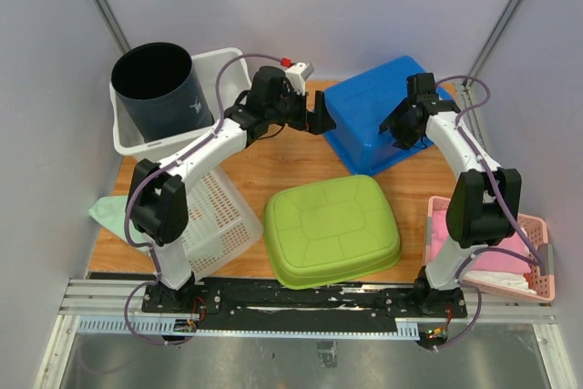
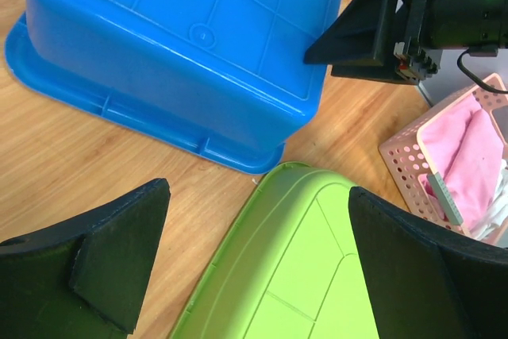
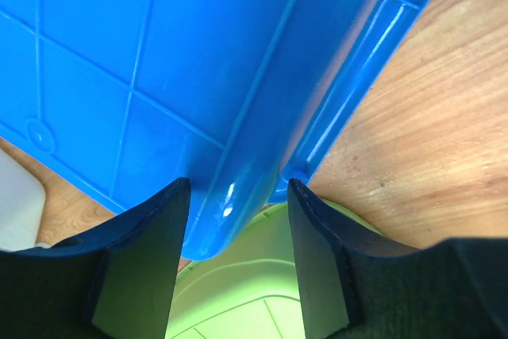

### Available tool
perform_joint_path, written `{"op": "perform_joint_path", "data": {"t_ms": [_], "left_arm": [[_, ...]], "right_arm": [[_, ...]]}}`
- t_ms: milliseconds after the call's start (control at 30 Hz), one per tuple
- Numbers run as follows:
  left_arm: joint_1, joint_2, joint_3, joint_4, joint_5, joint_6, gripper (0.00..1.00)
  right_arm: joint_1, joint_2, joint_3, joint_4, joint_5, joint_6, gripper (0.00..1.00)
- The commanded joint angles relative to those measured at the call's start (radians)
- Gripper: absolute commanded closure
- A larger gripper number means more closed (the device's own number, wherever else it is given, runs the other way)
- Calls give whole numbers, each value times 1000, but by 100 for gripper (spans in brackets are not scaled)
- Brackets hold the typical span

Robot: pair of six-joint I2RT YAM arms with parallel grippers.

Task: Turn the large container upside down

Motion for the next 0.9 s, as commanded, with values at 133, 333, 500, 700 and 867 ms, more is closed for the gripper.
{"op": "perform_joint_path", "data": {"t_ms": [133,333,500,700,867], "left_arm": [[3,-58,-34,12,-2,-11,1],[4,-87,-58,4,-6,-4,1],[3,-80,-49,-11,13,-8,1],[3,-32,-9,-26,33,-28,1],[1,25,18,-4,66,-52,1]], "right_arm": [[-10,-55,-79,-102,110,-122,49],[-72,-96,-131,-131,147,-240,52],[-118,-135,-157,-129,132,-337,56],[-139,-179,-171,-143,151,-445,57],[-176,-203,-191,-171,185,-476,58]]}}
